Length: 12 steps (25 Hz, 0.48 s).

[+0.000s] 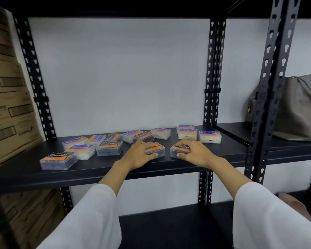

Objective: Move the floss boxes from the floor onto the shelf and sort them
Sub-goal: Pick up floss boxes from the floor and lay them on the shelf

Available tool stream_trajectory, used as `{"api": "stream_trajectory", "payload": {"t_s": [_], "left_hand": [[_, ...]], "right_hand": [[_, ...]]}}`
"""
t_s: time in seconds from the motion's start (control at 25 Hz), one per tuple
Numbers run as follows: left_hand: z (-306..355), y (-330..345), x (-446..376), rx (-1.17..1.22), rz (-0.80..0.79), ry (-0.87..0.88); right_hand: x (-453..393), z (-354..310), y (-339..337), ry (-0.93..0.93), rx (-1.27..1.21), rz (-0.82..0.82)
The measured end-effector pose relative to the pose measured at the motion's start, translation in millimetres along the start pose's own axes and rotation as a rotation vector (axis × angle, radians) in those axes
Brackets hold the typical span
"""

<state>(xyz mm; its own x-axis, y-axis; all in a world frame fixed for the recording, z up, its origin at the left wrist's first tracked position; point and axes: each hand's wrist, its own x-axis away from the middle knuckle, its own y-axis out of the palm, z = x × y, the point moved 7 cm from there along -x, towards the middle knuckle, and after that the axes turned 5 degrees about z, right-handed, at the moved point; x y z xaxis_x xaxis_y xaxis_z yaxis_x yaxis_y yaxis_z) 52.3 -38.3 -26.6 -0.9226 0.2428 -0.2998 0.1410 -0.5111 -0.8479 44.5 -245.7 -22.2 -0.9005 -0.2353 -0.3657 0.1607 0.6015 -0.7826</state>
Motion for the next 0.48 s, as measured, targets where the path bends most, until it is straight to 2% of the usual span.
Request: {"api": "stream_trajectory", "payload": {"t_s": [0.28, 0.48], "left_hand": [[17.1, -7.4, 56.8, 0.018, 0.133, 0.047], [14.5, 10.4, 122.4, -0.037, 0.186, -0.038]], "right_hand": [[42.8, -19.5, -1.9, 0.004, -0.006, 0.022], [94.2, -31.9, 13.7, -0.003, 0.012, -0.003]]}}
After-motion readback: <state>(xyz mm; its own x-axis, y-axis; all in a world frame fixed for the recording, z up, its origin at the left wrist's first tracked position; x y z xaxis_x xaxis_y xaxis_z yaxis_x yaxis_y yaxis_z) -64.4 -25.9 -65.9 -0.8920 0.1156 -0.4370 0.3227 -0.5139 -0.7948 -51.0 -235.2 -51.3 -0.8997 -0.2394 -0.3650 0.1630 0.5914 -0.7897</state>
